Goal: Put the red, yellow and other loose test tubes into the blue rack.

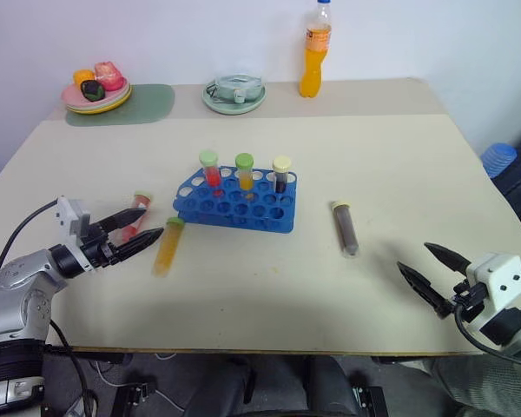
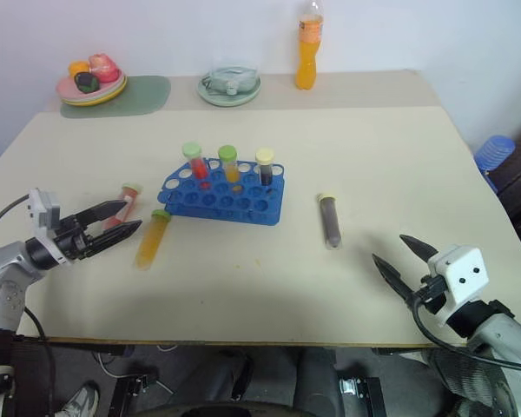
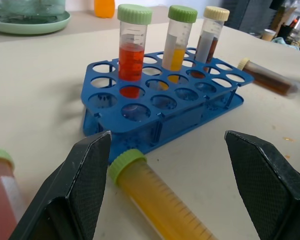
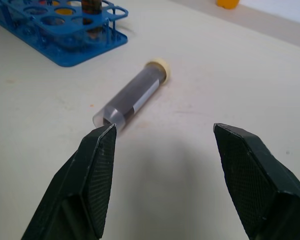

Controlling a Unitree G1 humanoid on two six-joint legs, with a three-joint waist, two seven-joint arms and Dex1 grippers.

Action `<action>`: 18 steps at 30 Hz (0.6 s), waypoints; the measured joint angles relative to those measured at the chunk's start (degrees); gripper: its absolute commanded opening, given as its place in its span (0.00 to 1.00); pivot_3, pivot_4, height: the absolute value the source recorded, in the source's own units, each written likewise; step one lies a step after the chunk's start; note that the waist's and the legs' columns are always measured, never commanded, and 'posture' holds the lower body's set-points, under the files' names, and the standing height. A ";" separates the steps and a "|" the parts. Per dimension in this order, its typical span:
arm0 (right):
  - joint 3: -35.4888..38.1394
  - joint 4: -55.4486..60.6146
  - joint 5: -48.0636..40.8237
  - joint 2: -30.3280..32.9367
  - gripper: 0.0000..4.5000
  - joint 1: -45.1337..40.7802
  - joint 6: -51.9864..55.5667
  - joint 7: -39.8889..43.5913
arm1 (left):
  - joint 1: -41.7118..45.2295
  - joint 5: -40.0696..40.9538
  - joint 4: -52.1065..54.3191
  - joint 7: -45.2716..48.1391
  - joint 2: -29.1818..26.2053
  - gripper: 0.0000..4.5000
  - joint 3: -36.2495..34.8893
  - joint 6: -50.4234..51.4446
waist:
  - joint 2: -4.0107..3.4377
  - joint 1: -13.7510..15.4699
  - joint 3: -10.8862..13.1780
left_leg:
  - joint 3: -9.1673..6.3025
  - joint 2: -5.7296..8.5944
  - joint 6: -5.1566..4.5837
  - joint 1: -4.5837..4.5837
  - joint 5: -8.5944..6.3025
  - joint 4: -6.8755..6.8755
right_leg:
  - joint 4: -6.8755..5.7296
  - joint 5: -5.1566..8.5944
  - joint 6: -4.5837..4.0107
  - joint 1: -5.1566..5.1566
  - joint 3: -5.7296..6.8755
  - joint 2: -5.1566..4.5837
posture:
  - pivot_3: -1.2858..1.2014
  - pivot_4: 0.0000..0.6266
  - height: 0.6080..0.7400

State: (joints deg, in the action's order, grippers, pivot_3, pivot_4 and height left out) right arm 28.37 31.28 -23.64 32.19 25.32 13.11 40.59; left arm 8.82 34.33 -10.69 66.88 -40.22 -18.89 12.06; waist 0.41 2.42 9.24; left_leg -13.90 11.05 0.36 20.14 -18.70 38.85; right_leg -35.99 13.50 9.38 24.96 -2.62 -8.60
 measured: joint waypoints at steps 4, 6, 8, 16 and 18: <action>-1.02 0.00 0.42 -0.18 0.71 0.72 -0.79 -0.06 | 0.00 -0.02 0.06 0.61 -0.01 0.82 0.01 0.20 | 0.00 -0.03 0.00 | 0.00 0.00 -0.01 0.00 -0.01 0.00 | 0.01 0.00 0.00 0.00 0.00 0.00 | 0.52 0.24 1.00; -1.70 0.00 0.63 -0.28 0.71 0.83 -1.08 -0.25 | 0.01 0.00 0.34 0.64 0.00 0.82 0.02 0.67 | 0.00 -0.04 0.00 | 0.00 0.00 -0.01 0.00 -0.01 0.00 | 0.01 0.00 0.00 0.00 0.00 0.00 | 0.52 0.24 1.00; -2.71 0.00 1.36 -0.28 0.71 0.19 -1.61 -0.64 | 0.18 0.02 0.69 1.06 0.05 0.82 0.25 0.95 | 0.00 -0.11 0.01 | 0.01 -0.01 -0.01 -0.01 -0.01 -0.01 | 0.01 0.00 0.00 0.01 -0.01 0.01 | 0.52 0.24 1.00; -8.15 -0.08 3.94 1.81 0.71 -9.46 -3.41 -0.81 | 3.50 0.28 3.03 6.36 1.26 0.82 4.14 0.40 | 0.01 -0.13 0.03 | 0.04 -0.02 0.00 0.00 -0.01 -0.02 | 0.01 0.00 0.00 0.04 -0.02 0.01 | 0.52 0.24 1.00; -9.60 -0.10 3.08 3.28 0.71 -13.19 -2.13 -0.10 | 4.79 -0.01 3.17 7.20 2.01 0.82 5.31 -0.28 | 0.00 -0.10 0.04 | 0.04 -0.03 0.00 0.02 -0.01 -0.02 | 0.02 0.00 0.00 0.05 -0.02 0.02 | 0.52 0.24 1.00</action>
State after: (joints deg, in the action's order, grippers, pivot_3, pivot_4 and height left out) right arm 18.77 31.17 -20.56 35.47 12.13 10.98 40.49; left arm 13.61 34.32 -7.53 74.08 -38.21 -13.58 11.78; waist 0.41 2.32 9.28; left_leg -13.86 11.02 0.36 20.16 -18.71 38.83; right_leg -35.96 13.50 9.38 25.01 -2.64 -8.58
